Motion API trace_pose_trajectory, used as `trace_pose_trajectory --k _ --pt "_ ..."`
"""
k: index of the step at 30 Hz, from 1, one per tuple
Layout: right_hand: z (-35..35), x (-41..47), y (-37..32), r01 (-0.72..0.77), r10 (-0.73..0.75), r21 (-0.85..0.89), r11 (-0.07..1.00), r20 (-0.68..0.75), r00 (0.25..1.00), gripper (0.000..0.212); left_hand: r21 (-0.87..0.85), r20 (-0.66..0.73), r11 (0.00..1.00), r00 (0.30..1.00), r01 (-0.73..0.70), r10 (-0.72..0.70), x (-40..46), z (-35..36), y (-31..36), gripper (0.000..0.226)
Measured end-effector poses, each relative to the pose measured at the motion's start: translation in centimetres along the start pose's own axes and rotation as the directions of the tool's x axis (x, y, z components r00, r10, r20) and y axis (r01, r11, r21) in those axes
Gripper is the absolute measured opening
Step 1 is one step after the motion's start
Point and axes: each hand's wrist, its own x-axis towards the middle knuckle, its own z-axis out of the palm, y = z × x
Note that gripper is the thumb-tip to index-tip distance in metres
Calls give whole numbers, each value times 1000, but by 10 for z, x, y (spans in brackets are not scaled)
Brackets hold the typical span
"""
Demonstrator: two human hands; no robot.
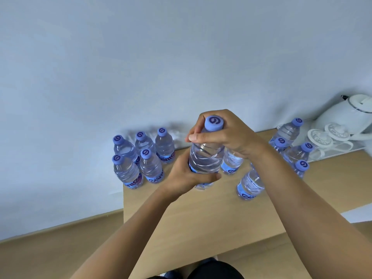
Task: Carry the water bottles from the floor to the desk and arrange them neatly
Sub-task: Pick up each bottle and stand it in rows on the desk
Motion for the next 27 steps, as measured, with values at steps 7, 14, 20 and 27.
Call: trace_pose_trajectory --k 7,14,20,27 --pt "27 6 3 -32 40 33 999 -274 961 25 -52 -144 998 989 -47 39 -11 -4 10 41" --pt "43 9 -2 12 22 89 996 -364 931 15 -60 -159 991 982 -117 106 -19 -3 28 41" --pt "32 17 -28 30 24 185 982 -282 959 11 -133 -57 988 996 -81 74 -29 -15 35 66" --pt "29 24 -51 46 10 276 960 -199 980 5 -178 -85 982 995 -60 46 -38 -9 40 51"
